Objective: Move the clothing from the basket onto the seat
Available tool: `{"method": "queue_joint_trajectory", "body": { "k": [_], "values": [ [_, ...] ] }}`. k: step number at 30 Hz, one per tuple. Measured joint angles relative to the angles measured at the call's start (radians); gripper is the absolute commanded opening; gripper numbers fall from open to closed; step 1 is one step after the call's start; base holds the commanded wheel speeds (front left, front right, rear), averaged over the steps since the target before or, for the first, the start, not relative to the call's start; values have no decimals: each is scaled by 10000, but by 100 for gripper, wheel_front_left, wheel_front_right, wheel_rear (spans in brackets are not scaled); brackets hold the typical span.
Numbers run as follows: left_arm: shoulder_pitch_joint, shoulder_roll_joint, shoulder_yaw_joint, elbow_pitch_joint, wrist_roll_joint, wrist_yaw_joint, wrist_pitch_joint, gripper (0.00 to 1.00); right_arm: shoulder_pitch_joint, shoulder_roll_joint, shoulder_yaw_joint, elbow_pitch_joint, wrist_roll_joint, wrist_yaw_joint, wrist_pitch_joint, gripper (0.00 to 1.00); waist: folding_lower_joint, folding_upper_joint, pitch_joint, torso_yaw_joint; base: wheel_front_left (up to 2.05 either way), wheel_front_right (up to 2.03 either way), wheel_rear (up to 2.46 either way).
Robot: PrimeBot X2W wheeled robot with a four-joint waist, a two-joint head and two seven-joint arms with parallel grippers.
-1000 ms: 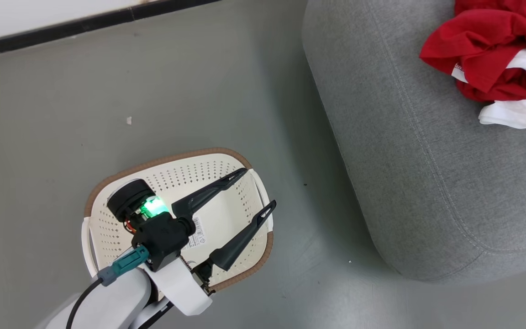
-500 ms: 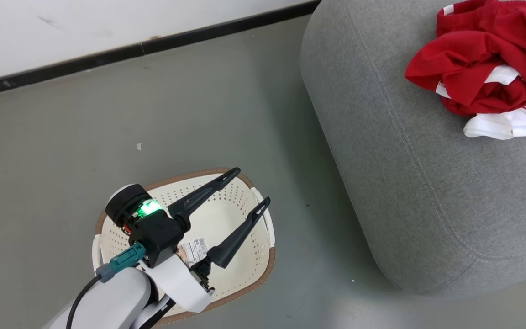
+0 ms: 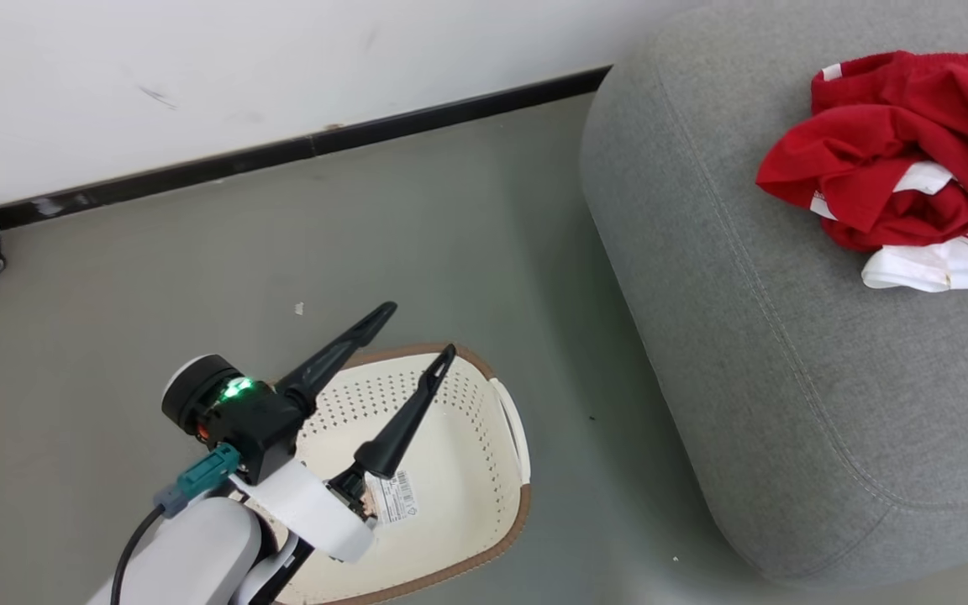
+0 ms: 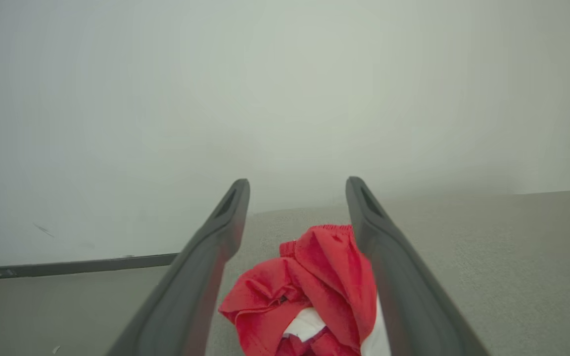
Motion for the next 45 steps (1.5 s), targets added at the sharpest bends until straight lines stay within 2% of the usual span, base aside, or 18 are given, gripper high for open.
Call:
{"method": "queue_joint_trajectory", "body": {
  "k": [17,24,45],
  "values": [
    [682,-165,1569,232,-98,700,-29,100,1111,750,773,-1453,-328,0,-2,100,0,0,-785,890,0,0,0],
    [1245,-194,2437,412,-330,1183,-29,100,1645,1181,918,-1778,-337,0,0,100,0,0,-1070,1347,0,0,0],
    [2572,-523,3534,681,-407,1419,-40,100,3599,2217,782,-2000,-525,0,0,100,0,0,-1850,2774,0,0,0]
  ]
}}
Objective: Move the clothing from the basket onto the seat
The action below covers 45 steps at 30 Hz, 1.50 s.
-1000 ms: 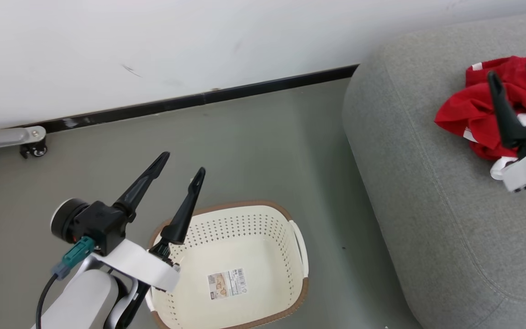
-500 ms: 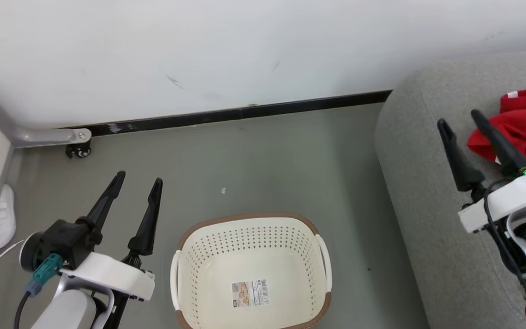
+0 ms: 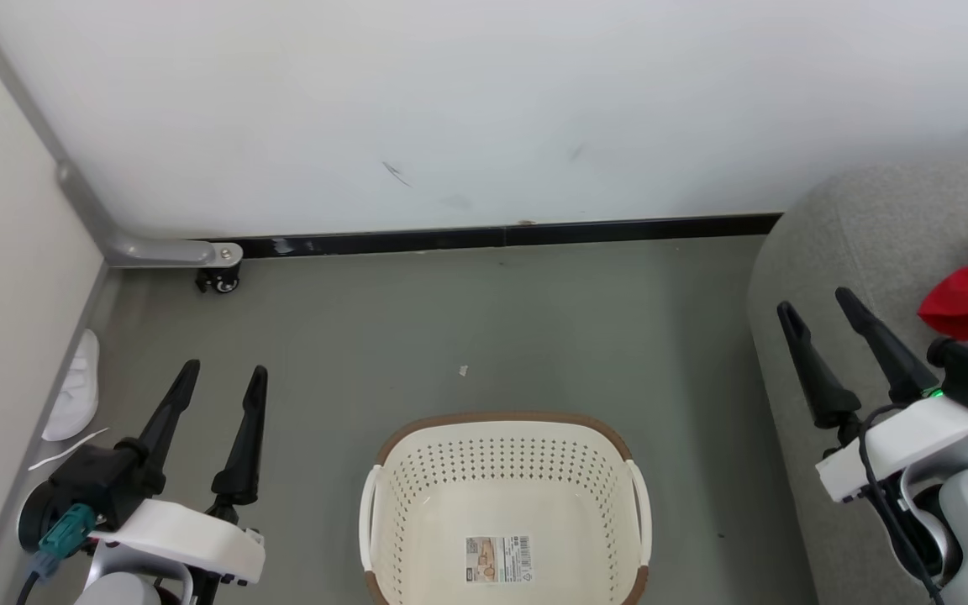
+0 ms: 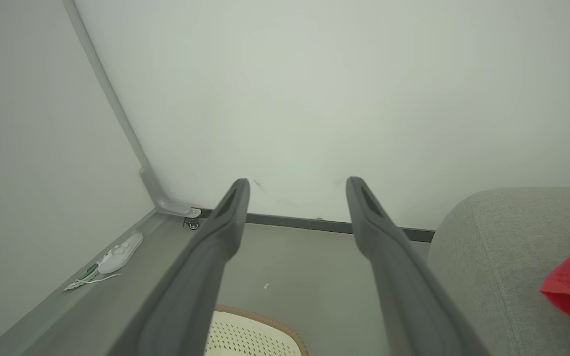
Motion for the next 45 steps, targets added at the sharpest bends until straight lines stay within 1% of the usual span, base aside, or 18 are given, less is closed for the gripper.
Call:
{"method": "queue_joint_trajectory", "body": {
  "k": [5,11,13,16,18,25,30,37,45],
  "values": [
    [279,-44,322,127,6,10,0,100,411,119,-102,-207,-435,0,0,100,-1,0,-160,288,0,0,0],
    [502,-198,627,150,144,13,0,100,1013,575,-217,-247,-504,0,0,100,0,0,-342,557,0,0,0],
    [706,-384,732,201,196,12,0,100,1241,675,-332,-284,-602,0,0,100,0,0,-425,655,0,0,0],
    [859,-474,913,242,201,8,0,100,1333,869,-468,-364,-727,0,0,100,0,0,-503,725,0,0,0],
    [961,-644,999,255,165,-4,0,100,1406,982,-575,-522,-832,0,0,100,-1,0,-553,755,0,0,0],
    [1102,-771,1279,259,454,-86,0,100,1755,1298,-903,-761,-1156,0,0,100,-1,0,-681,791,0,0,0],
    [1224,-959,1538,276,497,-184,0,100,1972,1524,-955,-867,-1313,0,0,100,0,0,-745,755,0,0,0],
    [1471,-1039,1697,326,650,-341,0,100,2109,1601,-928,-961,-1436,0,0,100,-1,0,-773,656,0,0,0],
    [1471,-1256,1893,347,805,-445,0,100,2110,1624,-926,-1122,-1615,0,0,100,0,0,-707,589,0,0,0]
  ]
}}
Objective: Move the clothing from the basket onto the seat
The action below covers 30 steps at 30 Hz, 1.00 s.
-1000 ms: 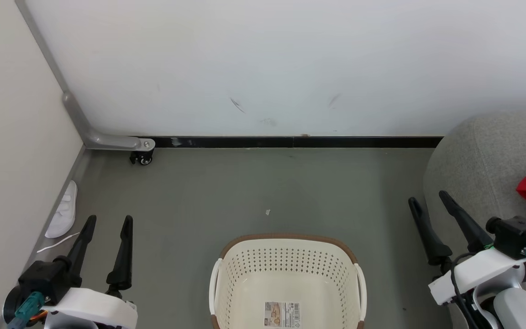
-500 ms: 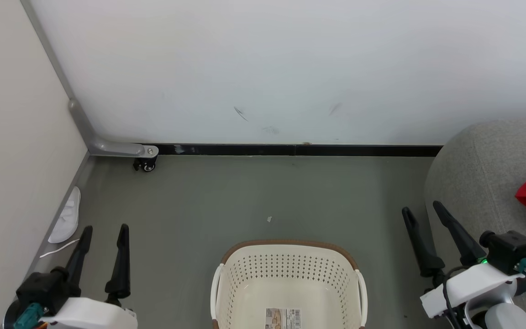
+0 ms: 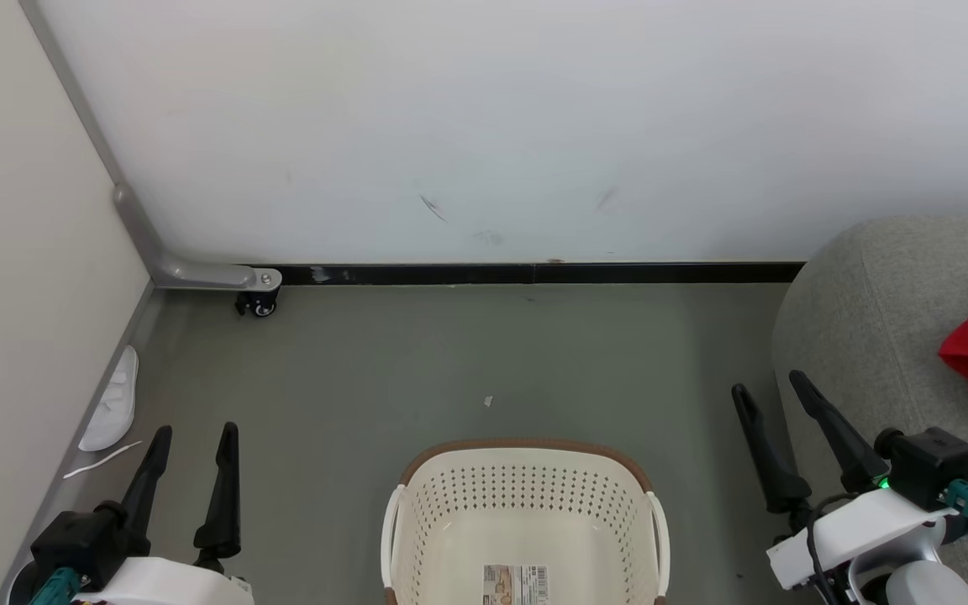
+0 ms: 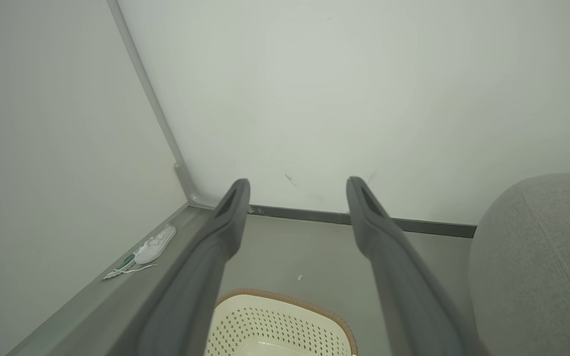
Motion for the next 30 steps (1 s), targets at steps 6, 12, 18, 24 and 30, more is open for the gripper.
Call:
{"method": "queue_joint_trajectory", "body": {
  "k": [6,12,18,24,30],
  "values": [
    [0,-71,125,13,194,-102,0,100,2,79,-44,-31,-25,0,0,100,0,0,16,-13,0,0,0],
    [0,-128,280,82,270,-224,0,100,8,127,-46,-44,-25,0,0,100,0,0,22,-19,0,0,0],
    [0,-291,395,138,368,-336,0,100,32,128,-29,-52,-27,0,0,100,0,0,18,-22,0,0,0],
    [0,-347,533,188,462,-435,0,100,58,128,-31,-67,-27,0,0,100,0,0,11,-29,0,0,0],
    [0,-401,640,230,569,-518,0,100,59,128,-31,-94,-27,0,0,100,0,0,7,-39,0,0,0]
  ]
}}
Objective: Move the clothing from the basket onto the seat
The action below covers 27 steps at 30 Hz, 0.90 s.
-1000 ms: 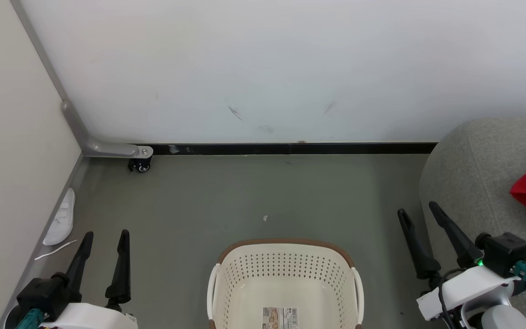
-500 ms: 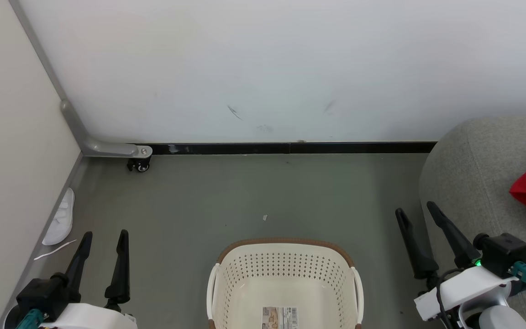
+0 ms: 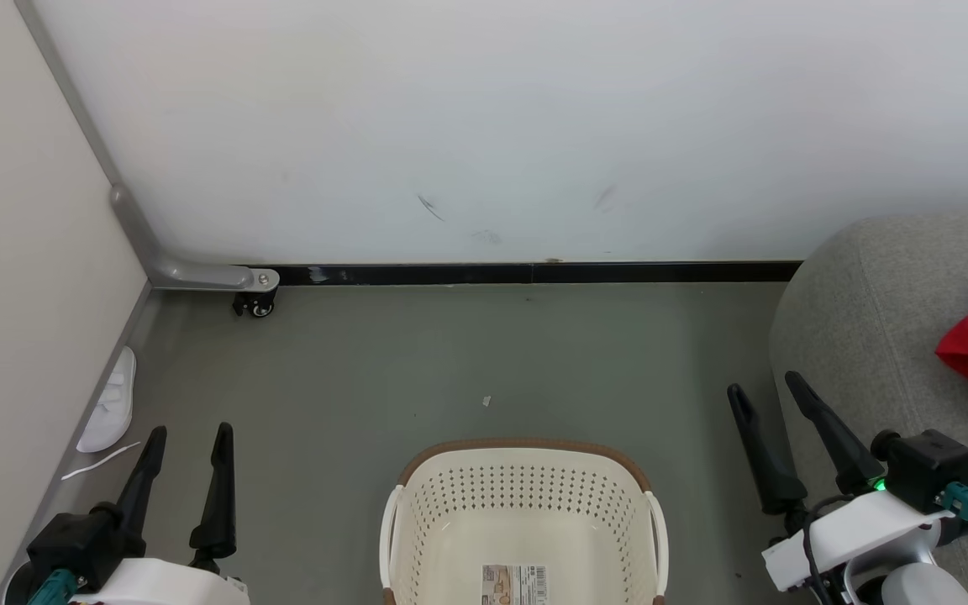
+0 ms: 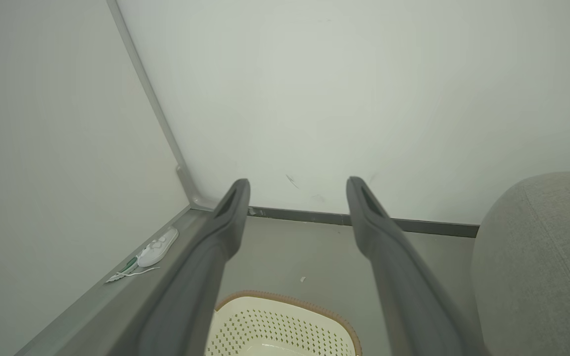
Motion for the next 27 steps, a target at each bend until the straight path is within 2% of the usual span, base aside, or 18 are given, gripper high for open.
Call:
{"method": "queue_joint_trajectory", "body": {
  "k": [1,2,8,12,27],
  "values": [
    [0,-8,17,10,29,-4,0,100,1,0,0,0,0,0,0,100,0,0,-1,-2,0,0,0],
    [0,-13,29,12,44,-12,0,0,4,0,0,-2,0,0,0,0,0,0,-2,-3,0,0,0],
    [210,-343,-92,571,29,-35,31,0,500,190,161,504,6,0,4,0,-1,0,-2,-7,0,0,0],
    [250,-364,-31,692,-247,-36,165,0,589,232,161,556,224,0,4,0,0,0,0,-14,0,0,0],
    [218,-430,261,936,-2130,-173,798,0,593,347,-77,420,2537,0,284,0,7,0,-3,-111,0,0,0]
  ]
}}
